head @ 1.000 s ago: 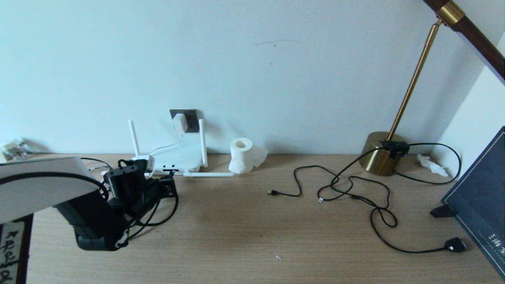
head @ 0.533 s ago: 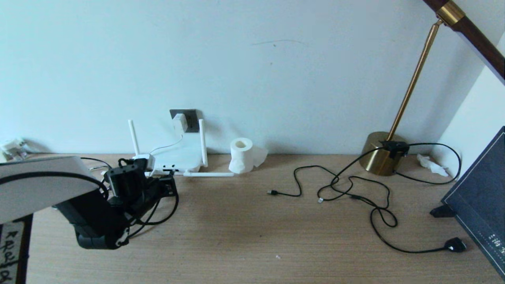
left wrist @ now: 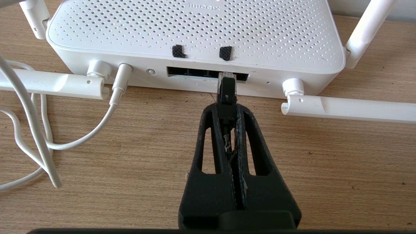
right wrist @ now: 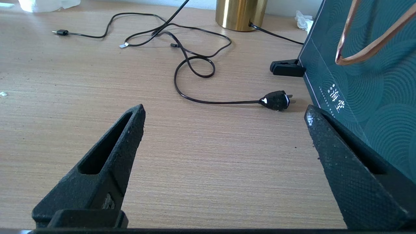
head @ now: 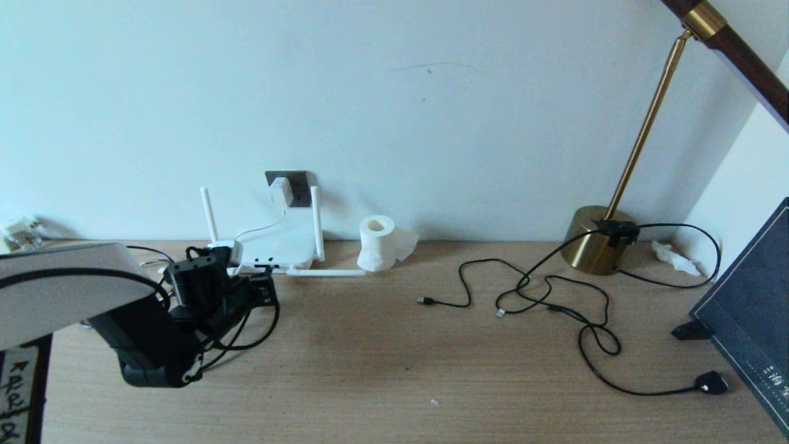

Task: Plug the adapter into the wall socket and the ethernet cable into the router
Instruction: Align cable and router interface

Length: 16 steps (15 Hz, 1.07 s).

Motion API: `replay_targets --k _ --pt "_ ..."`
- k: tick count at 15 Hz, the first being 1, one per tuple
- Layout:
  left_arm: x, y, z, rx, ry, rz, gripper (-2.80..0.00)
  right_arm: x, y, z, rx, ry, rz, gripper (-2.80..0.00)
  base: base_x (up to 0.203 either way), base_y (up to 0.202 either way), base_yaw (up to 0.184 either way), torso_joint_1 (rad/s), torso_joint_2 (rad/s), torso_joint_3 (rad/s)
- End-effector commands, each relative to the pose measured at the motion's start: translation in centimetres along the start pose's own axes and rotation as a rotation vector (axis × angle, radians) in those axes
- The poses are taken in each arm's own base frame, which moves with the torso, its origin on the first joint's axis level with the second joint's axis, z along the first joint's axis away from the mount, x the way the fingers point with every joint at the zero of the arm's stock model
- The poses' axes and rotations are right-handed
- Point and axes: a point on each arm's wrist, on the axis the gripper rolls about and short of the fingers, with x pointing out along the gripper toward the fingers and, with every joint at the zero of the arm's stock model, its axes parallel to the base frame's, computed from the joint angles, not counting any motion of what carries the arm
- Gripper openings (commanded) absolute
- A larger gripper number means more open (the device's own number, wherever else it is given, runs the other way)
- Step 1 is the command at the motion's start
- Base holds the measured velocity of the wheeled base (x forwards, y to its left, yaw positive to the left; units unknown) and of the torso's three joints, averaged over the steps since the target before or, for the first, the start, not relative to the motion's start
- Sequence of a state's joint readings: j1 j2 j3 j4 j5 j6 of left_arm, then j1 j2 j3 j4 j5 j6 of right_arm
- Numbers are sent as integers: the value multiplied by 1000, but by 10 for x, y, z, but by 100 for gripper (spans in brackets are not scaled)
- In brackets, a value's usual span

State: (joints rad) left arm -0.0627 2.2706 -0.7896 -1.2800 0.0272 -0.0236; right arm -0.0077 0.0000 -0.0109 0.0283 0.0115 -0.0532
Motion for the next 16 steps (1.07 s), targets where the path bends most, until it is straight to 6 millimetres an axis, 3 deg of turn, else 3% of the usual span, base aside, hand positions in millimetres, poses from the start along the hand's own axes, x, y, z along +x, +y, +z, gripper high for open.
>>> replay_targets --k 1,16 --pt "0 0 0 -1 -5 1 -280 0 0 0 0 1 1 0 0 0 0 0 0 0" --pt "2 0 0 -1 -10 1 -280 0 0 0 0 2 1 0 0 0 0 0 0 0"
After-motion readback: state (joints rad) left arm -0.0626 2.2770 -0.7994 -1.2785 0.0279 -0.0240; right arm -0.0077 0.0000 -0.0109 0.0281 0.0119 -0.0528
